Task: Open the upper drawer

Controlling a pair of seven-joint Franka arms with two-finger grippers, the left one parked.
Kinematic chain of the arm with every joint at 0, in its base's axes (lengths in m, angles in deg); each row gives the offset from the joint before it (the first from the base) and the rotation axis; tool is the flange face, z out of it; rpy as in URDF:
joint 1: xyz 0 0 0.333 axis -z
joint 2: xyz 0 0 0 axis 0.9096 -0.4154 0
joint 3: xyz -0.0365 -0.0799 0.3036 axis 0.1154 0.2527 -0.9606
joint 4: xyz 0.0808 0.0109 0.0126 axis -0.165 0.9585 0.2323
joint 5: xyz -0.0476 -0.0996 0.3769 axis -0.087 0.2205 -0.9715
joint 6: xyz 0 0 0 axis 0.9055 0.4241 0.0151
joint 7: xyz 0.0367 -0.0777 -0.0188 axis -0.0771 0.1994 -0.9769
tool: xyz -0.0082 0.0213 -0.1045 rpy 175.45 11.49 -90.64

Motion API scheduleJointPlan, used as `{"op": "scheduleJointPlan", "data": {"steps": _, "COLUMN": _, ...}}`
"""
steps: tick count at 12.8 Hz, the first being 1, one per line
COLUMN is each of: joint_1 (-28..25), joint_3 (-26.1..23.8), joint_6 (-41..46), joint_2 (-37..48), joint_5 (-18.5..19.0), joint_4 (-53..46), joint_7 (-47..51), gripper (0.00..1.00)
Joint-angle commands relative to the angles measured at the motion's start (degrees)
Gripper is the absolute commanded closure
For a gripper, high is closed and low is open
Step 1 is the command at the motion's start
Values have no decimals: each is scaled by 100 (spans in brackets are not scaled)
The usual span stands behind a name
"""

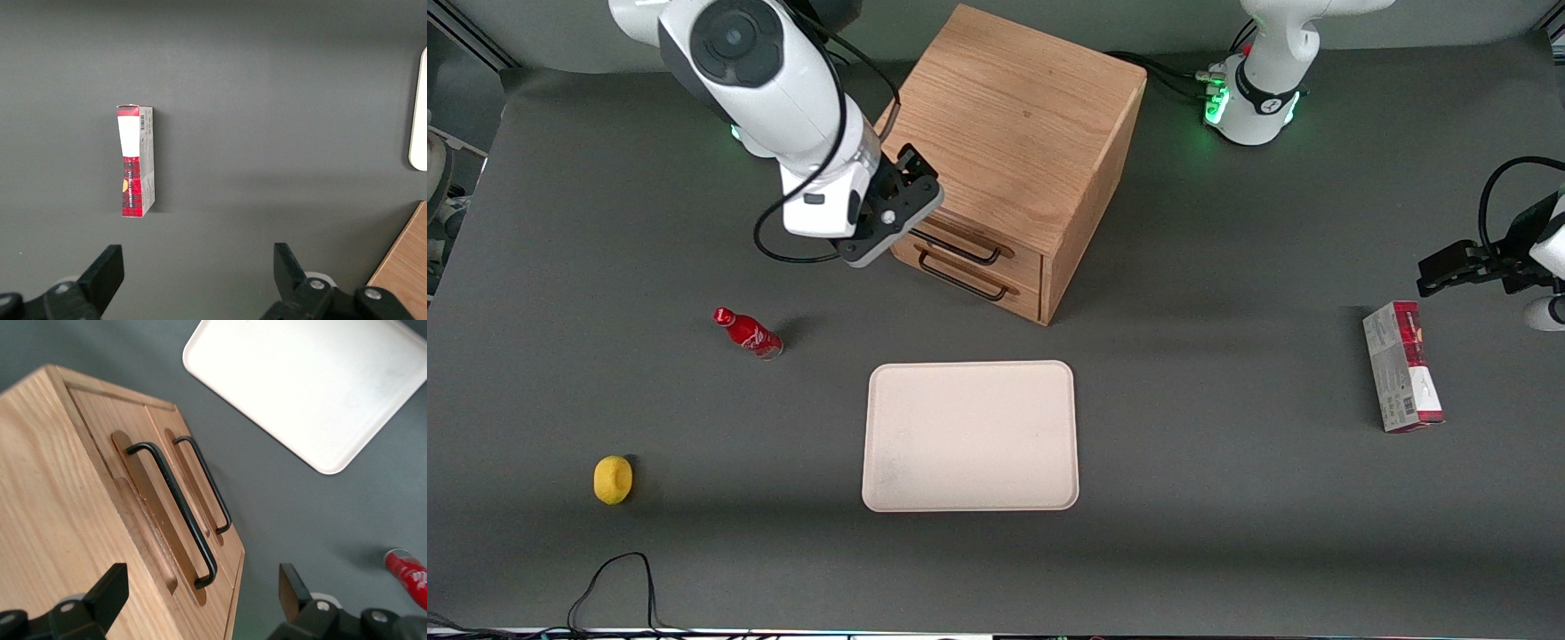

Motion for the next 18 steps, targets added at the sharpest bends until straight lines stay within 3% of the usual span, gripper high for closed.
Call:
{"op": "scheduleJointPlan", "data": {"steps": 1, "joint_1": -10, "joint_3": -61, "joint_6": -379, "joint_2": -423, "joint_5": 88, "joint_4": 250, "joint_7": -164, "gripper": 0}}
{"op": "scheduleJointPlan", "data": {"steps": 6, "joint_1": -19, "joint_3": -61, "joint_6": -1225, "joint_2": -370, "joint_5": 97, "joint_4": 1095, "joint_7": -164, "gripper": 0}}
{"op": "scheduleJointPlan", "data": {"steps": 18, "joint_1": 8, "joint_3": -8, "joint_6": -1903, "joint_2": -520, "joint_5": 228, "joint_4": 1395, "joint_7": -419, "gripper": 0}}
